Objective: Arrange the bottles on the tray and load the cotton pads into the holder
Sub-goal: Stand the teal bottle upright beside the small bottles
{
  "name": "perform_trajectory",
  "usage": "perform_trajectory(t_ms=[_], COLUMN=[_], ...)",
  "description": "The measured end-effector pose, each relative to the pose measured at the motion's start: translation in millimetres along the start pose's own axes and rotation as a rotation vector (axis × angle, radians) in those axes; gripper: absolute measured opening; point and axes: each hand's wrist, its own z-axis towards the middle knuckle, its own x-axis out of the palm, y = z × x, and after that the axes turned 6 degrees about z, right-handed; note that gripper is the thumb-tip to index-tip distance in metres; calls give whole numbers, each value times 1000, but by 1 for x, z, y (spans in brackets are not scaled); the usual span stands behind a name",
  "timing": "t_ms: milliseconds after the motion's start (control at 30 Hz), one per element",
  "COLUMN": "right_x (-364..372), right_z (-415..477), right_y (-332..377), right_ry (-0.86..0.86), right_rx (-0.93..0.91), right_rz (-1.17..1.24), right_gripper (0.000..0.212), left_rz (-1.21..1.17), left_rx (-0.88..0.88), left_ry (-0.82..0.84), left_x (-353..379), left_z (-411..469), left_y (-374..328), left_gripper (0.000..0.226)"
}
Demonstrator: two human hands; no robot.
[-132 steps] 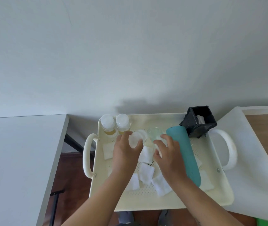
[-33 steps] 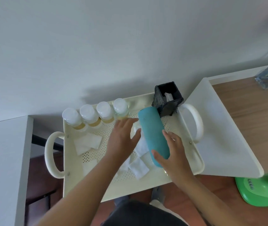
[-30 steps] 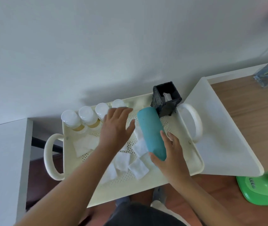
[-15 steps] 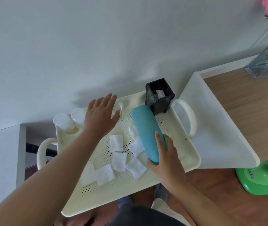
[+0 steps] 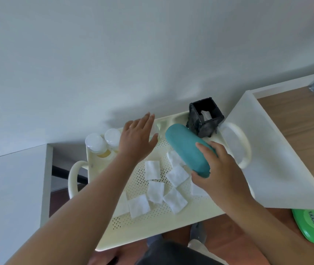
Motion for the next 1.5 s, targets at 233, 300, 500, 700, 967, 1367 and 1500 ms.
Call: perform_trajectory(t_ms=[233,300,500,700,967,1367,1500], right_x=[-27,-31,-38,-41,-38,-28,-25], right_z=[32,39,61,85,113,129,129], right_y=[23,28,40,53,58,52,46], right_ry=[11,-9,-29,-48,-34,20,-48], right_rx=[-34,-45,-95,-145,-209,-128,-119], right_rz=[2,24,-9,-2,41,326,331], right_gripper=[63,60,47,44,45,87,59], left_rz=[3,3,-1,0,4,-12,-10], left_rx=[-4,-4,-14,-32,-41,-61,-59], left_ry=[-12,-16,-35,-53,-39,-38,-36], left_x=[5,5,6,6,7,7,8], left_z=[1,1,0,1,1,2,2], left_y=[2,2,2,0,1,1,1], left_gripper=[64,64,63,61,60,58,58])
